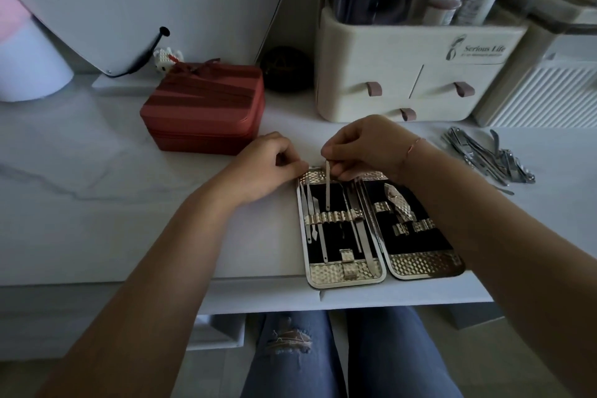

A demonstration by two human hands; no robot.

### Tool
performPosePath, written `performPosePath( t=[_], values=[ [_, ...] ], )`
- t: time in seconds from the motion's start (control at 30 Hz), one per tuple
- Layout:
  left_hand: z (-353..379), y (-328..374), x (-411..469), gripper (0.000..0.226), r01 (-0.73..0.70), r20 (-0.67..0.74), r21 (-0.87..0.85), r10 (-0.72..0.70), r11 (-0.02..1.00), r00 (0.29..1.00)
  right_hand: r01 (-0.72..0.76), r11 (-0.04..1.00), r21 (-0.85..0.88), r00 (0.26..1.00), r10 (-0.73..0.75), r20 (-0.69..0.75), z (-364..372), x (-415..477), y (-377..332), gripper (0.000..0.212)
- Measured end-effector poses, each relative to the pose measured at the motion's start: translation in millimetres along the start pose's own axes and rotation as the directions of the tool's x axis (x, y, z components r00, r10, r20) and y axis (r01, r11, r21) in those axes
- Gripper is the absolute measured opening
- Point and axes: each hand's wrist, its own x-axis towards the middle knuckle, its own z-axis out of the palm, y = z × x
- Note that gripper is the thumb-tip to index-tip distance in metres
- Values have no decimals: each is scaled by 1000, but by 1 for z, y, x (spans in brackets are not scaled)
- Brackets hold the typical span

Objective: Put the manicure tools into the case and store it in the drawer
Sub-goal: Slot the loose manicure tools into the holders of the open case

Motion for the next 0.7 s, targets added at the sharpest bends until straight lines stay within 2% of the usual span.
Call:
performPosePath(
  t=[0.17,0.4,0.5,0.63,0.7],
  values=[
    [0,0,0,18,-1,2,8,1,1000,1000,-2,989,-145,997,13,73,1,-2,-3,2],
    [0,0,0,18,6,-1,14,-6,1000,1000,98,912,-399,992,-60,108,1,-8,-2,7],
    [0,1,0,16,5,-1,18,-5,1000,1000,77,935,-346,995,-48,91,-1,-5,0,7],
    [1,1,-1,16,14,-1,16,-14,1000,1000,11,984,-177,999,-17,-33,-7,4,1,11],
    [0,1,-1,16,16,-1,18,-16,1000,1000,8,985,-175,1000,-13,-25,-8,6,0,12]
  ],
)
